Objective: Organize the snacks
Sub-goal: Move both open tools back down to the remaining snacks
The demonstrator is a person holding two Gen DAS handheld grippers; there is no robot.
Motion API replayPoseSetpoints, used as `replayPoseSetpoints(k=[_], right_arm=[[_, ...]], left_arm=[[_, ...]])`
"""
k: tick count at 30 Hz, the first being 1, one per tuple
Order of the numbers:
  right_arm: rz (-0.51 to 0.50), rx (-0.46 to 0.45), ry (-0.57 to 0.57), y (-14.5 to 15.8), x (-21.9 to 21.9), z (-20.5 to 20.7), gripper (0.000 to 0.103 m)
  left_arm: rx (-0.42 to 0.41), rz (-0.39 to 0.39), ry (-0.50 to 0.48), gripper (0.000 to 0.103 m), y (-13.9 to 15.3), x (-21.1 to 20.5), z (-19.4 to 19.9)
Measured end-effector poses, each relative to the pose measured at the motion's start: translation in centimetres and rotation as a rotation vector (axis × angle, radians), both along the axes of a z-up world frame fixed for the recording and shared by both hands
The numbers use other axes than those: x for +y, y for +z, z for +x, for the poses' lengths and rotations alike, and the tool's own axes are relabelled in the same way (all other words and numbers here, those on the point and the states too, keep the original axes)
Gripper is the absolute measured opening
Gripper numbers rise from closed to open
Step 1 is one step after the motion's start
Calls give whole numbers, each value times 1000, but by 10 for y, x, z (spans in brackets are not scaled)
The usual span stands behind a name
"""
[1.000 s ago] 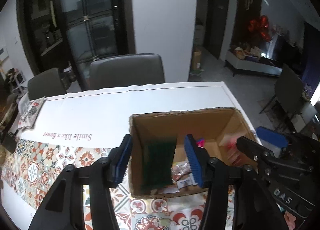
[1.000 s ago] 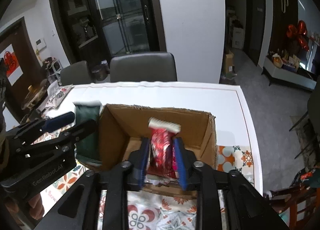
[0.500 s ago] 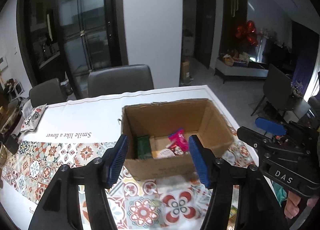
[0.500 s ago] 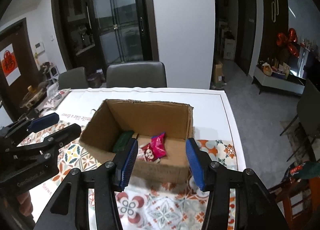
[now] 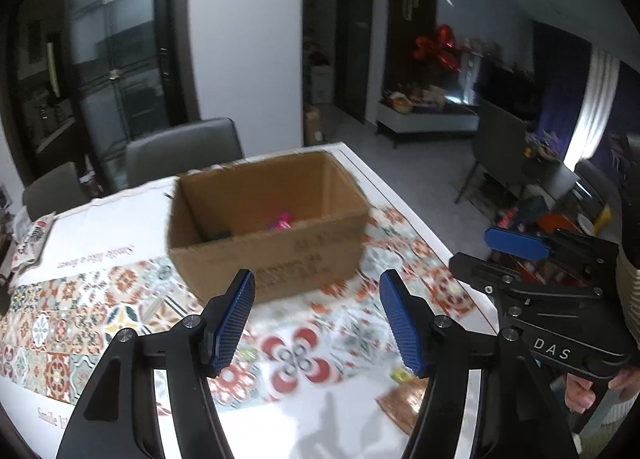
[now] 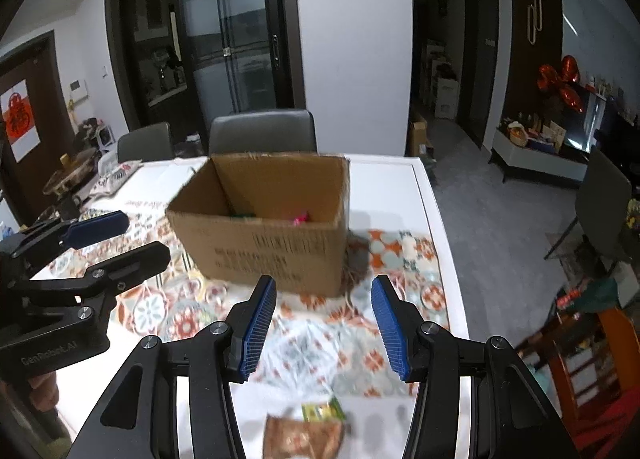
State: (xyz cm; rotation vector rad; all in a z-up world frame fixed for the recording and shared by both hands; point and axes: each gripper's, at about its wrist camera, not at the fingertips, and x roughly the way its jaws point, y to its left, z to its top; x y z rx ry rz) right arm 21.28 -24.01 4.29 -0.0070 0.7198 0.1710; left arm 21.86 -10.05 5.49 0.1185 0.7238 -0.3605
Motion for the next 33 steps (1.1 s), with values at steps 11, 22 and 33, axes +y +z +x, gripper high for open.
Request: replayPoseSetpoints(k=[11, 22, 33], right_arm=[[0, 93, -51, -40, -28, -41, 51], [26, 287, -60, -104, -34, -54, 51], [-3, 389, -71, -136, -37, -62, 51]], left_arm=[[123, 21, -156, 64, -49, -33, -26], [228, 53, -263, 63, -100, -47, -36], [290, 118, -408, 63, -139, -66, -40]])
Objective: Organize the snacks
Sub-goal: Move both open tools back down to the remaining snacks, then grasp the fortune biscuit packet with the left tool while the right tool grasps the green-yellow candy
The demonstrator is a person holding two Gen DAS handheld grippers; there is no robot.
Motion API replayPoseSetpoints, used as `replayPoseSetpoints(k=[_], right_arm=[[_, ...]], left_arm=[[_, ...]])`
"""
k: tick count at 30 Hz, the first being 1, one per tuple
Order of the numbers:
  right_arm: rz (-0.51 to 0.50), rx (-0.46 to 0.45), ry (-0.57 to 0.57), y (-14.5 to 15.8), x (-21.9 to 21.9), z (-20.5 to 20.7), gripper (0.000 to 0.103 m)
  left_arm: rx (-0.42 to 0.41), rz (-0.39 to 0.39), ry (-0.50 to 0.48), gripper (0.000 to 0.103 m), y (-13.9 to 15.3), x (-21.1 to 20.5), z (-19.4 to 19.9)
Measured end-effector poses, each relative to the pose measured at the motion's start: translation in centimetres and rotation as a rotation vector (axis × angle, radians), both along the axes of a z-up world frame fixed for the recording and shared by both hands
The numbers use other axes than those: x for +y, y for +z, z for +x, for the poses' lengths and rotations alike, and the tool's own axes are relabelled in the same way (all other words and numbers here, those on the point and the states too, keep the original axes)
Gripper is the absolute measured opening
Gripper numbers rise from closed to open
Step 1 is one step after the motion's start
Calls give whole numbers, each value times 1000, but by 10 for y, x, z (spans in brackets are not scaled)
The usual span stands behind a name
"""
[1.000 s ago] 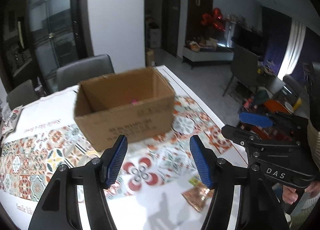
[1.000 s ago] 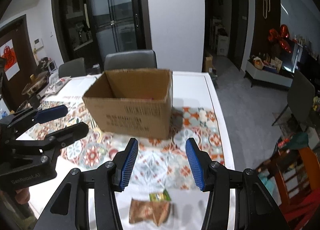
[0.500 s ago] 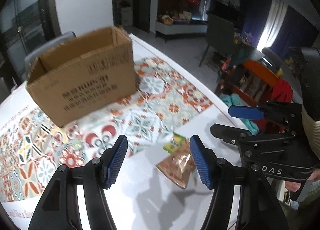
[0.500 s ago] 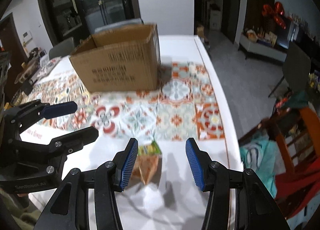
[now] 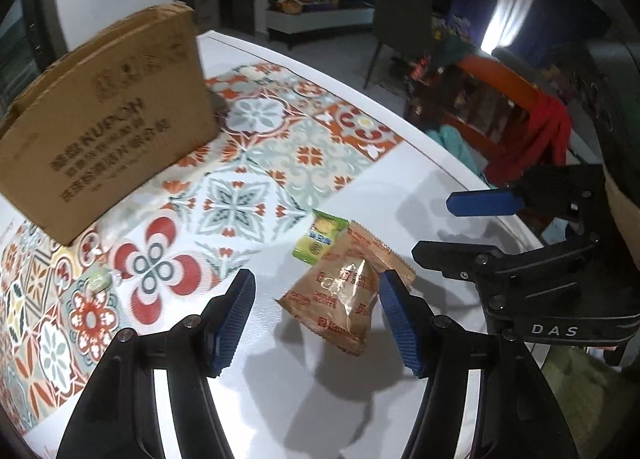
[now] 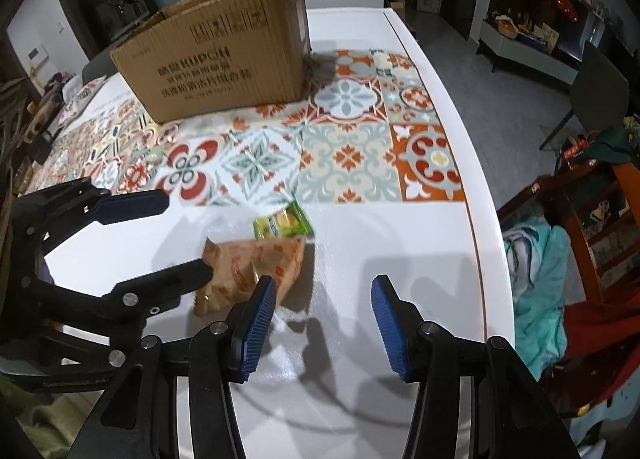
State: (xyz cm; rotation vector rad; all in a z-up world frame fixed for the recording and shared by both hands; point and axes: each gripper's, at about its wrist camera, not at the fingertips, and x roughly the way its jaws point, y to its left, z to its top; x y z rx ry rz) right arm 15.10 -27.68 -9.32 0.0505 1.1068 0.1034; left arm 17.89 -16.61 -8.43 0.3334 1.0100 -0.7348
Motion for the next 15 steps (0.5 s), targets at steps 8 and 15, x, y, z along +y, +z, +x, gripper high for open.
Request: replayPoseSetpoints(k=[8, 15], right_arm=[[-38, 40, -30, -13, -5, -4, 51], [-48, 52, -43, -18, -8, -1, 51]], left_arm=[[84, 17, -48, 63, -28, -12, 12], [101, -6, -55, 63, -36, -16, 17]])
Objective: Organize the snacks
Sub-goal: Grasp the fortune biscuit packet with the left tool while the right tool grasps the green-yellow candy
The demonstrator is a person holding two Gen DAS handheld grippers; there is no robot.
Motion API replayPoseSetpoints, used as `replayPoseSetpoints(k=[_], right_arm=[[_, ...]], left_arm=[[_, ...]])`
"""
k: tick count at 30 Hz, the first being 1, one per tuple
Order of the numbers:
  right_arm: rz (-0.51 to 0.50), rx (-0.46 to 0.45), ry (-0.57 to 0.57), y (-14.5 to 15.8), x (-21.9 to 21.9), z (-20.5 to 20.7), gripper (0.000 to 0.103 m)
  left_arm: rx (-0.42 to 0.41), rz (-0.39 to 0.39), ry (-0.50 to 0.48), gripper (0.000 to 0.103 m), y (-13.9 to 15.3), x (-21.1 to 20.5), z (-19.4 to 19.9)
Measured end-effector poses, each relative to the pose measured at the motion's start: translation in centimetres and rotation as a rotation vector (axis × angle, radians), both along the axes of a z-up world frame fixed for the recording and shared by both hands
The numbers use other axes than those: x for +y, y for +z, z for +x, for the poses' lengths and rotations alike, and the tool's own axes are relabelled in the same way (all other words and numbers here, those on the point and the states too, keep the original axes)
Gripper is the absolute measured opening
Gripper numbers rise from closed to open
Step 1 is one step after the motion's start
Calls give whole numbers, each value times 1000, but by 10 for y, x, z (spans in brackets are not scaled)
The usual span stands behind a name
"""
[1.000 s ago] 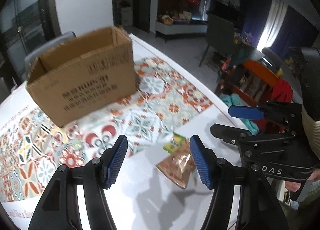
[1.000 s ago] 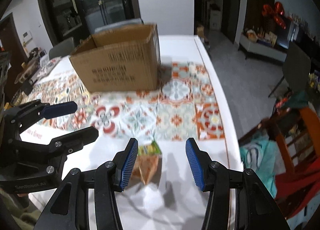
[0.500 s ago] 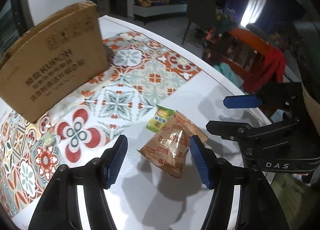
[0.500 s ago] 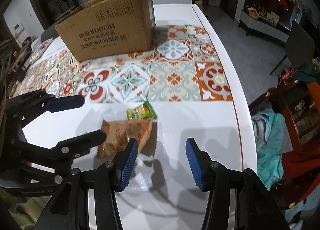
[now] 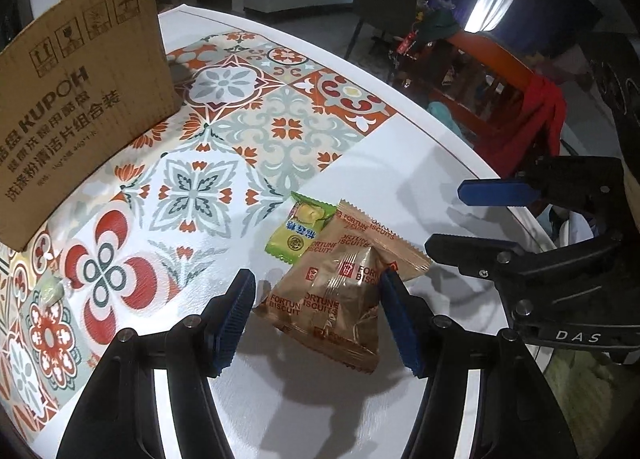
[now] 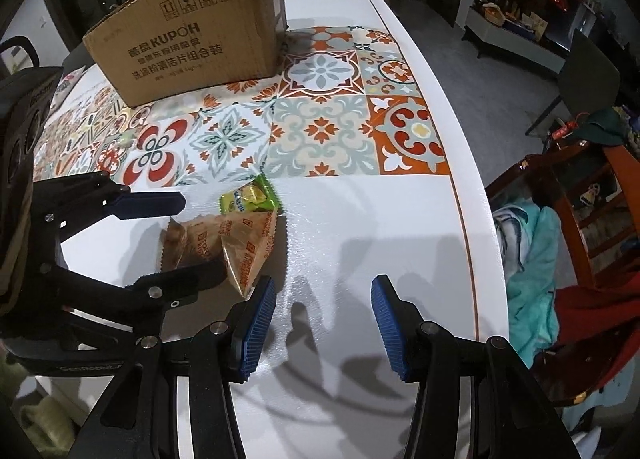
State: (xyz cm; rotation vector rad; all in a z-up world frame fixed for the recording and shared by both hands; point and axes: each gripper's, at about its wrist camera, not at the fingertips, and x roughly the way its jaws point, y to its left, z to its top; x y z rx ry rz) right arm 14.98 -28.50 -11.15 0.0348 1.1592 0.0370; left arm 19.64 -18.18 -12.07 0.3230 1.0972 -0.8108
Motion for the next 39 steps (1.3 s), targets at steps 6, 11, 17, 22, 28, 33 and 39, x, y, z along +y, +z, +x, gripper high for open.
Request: replayPoseSetpoints(k=[6, 11, 17, 22, 28, 33, 39], right_arm=[[11, 18, -13, -5, -4, 2, 51], [18, 21, -3, -5, -1, 1, 51], [26, 17, 8, -3, 2, 0, 51], [35, 9, 13, 0, 3, 0, 51], [82, 12, 38, 2, 9, 4, 51], [91, -7, 91, 3, 21, 16, 51], [112, -9, 174, 2, 39, 37, 51]], left_arm=[[38, -39, 8, 50, -5, -2, 1], [31, -65, 13, 41, -4, 1, -3], [39, -77, 74, 35, -2, 10, -7], [24, -76, 169, 35, 10, 24, -12], [-13, -46, 266, 35, 22, 39, -16], [-18, -33, 397, 36, 26, 60, -11], [-21, 4, 499, 36, 23, 76, -3]])
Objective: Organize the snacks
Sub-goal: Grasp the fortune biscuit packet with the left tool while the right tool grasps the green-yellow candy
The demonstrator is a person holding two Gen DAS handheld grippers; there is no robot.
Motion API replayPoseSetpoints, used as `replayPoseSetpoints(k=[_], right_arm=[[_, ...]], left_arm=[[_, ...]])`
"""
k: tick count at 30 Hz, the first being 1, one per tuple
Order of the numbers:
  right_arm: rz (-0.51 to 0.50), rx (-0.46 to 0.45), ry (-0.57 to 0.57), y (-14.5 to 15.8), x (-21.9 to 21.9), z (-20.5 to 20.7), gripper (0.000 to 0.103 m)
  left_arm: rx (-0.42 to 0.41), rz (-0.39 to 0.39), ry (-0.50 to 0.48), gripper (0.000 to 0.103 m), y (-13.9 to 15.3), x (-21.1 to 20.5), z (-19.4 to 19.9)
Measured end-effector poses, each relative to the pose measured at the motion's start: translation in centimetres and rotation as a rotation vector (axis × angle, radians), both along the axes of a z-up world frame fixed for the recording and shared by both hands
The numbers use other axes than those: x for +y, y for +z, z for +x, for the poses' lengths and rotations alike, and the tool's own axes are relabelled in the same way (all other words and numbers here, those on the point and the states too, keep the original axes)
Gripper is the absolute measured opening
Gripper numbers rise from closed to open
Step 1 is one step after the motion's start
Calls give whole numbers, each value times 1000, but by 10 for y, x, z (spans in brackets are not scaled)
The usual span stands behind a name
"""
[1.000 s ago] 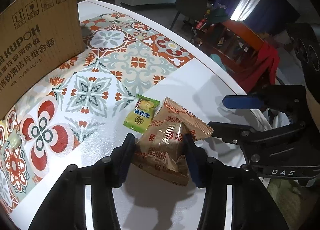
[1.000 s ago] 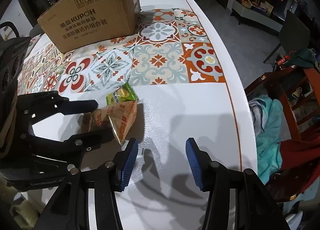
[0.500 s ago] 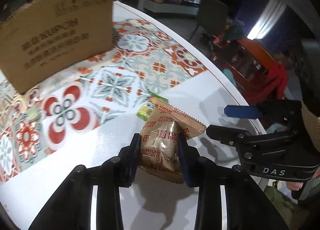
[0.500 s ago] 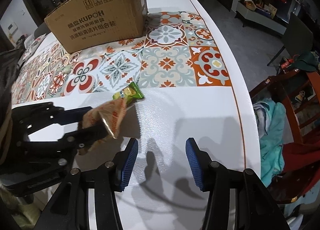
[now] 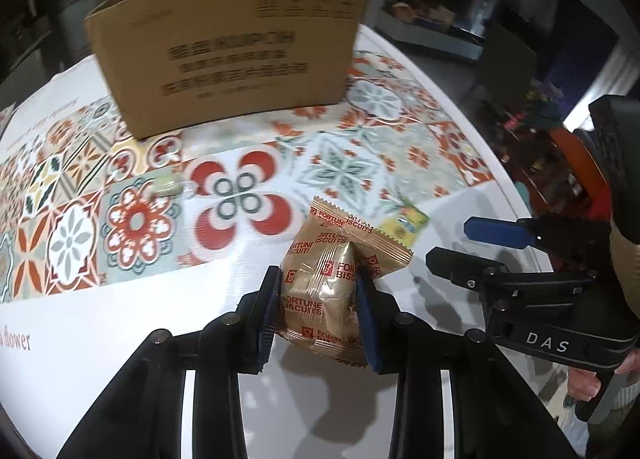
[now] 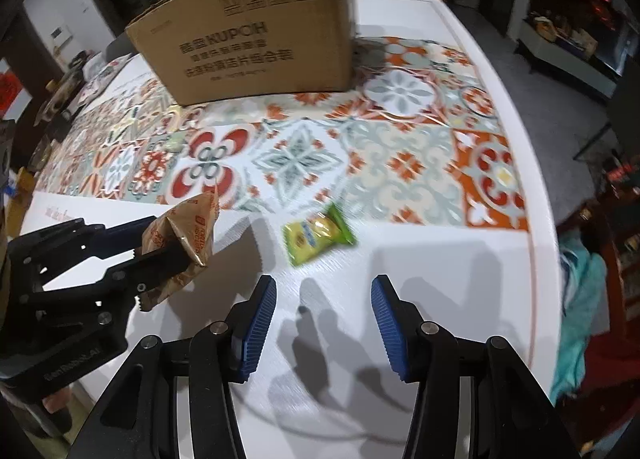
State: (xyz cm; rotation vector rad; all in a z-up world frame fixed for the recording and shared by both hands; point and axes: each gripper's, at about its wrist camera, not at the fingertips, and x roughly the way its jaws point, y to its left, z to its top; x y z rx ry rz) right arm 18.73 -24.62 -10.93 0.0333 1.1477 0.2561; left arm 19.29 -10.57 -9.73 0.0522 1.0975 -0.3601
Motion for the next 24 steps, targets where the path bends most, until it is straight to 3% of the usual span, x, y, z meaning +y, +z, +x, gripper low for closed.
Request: replayPoseSetpoints(k=[18, 24], right_arm=[[-102, 24, 104, -25, 31, 41, 50], [-118, 9, 102, -28, 34, 40, 30]], left_arm=[[6, -23, 83, 36, -9, 13, 16], [10, -23, 95, 36, -11, 17, 17]])
